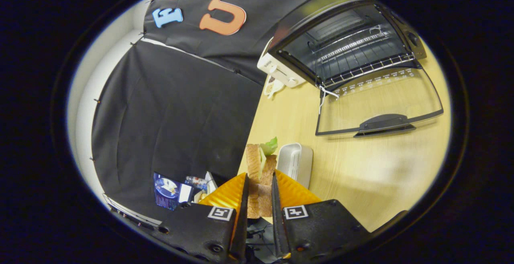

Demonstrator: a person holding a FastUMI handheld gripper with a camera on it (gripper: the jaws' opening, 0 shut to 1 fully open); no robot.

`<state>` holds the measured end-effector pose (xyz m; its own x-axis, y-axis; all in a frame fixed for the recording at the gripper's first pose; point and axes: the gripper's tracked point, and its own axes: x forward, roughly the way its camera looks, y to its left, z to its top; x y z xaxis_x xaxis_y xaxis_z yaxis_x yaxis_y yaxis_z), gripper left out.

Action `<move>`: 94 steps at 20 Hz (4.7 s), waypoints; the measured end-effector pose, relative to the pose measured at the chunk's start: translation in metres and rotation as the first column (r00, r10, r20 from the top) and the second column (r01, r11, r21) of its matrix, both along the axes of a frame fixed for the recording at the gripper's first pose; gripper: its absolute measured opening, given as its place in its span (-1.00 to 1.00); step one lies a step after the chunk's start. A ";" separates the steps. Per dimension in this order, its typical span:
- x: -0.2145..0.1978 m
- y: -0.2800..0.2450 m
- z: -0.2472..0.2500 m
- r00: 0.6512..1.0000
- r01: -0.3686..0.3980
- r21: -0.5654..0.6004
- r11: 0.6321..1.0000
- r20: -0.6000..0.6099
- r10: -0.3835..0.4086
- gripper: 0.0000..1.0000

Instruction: Open the toaster oven, put the food inside, and close the toaster oven door.

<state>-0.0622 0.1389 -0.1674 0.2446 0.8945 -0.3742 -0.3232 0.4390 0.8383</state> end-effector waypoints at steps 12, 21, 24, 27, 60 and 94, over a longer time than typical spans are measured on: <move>0.094 -0.068 0.028 0.934 0.351 0.222 0.910 -0.019 -0.356 -0.36; 0.171 -0.126 0.025 0.755 0.607 0.354 0.711 0.024 -0.656 -0.36; 0.185 -0.128 0.017 0.726 0.652 0.361 0.667 -0.042 -0.686 -0.36; 0.192 -0.119 -0.005 0.709 0.689 0.360 0.630 -0.150 -0.689 -0.36; 0.299 -0.096 -0.055 0.628 0.723 -0.238 0.648 0.616 -0.475 0.82; 0.296 -0.090 -0.030 0.536 0.716 -0.217 0.663 0.780 -0.323 1.00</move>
<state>0.2339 0.0493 -0.1971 0.9391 0.2615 -0.2232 -0.2334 0.9616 0.1447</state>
